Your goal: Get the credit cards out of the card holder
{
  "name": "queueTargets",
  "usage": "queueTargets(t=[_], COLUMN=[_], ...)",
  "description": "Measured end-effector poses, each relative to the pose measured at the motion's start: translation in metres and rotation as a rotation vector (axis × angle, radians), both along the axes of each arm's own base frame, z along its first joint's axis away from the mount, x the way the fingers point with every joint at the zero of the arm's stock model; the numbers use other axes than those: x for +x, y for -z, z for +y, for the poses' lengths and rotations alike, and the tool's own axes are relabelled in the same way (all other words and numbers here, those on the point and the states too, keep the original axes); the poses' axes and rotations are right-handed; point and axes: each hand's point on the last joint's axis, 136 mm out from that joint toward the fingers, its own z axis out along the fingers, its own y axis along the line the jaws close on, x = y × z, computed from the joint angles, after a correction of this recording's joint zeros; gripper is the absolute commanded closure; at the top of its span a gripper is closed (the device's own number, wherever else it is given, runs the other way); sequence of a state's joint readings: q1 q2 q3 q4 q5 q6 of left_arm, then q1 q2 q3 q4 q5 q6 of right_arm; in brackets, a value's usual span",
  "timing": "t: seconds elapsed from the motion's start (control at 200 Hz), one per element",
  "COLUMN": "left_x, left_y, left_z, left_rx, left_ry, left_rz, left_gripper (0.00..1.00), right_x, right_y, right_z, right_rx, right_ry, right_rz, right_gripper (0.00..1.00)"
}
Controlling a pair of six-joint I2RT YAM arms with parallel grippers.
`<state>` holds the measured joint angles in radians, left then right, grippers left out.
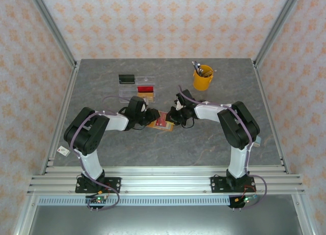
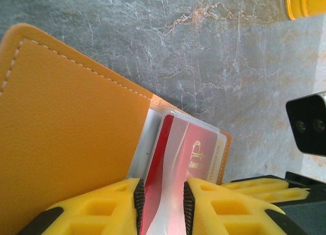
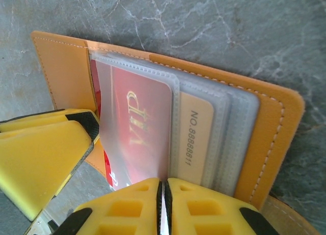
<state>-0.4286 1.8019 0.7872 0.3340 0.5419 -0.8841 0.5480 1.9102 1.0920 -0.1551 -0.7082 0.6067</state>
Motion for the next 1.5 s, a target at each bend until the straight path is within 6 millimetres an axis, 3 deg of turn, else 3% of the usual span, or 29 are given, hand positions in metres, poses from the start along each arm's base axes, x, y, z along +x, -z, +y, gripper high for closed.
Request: queueTargets(t=[0.335,0.766,1.026,1.301,1.501], left_x=[-0.009,0.000,0.006,-0.001,-0.007], left_y=[0.003,0.004,0.003,0.001,-0.014], left_z=[0.006,0.000,-0.001,0.005,0.009], left_rx=[0.095,-0.050,-0.102,-0.059,-0.040], left_ry=[-0.021,-0.050,-0.075,-0.055,-0.035], left_rz=[0.010,0.028,0.024,-0.002,-0.051], left_gripper=[0.74,0.81,1.00,1.00,1.00], right_x=[0.001,0.000,0.000,0.001,0.001], right_y=[0.000,0.000,0.000,0.000,0.000], right_z=[0.001,0.000,-0.002,-0.003,-0.004], right_rx=[0.004,0.017,0.012,0.003,-0.003], right_ry=[0.001,-0.001,0.000,0.004,0.005], right_rz=[-0.004,0.011,0.020,0.017,0.010], right_gripper=[0.88,0.89,0.89,0.90,0.90])
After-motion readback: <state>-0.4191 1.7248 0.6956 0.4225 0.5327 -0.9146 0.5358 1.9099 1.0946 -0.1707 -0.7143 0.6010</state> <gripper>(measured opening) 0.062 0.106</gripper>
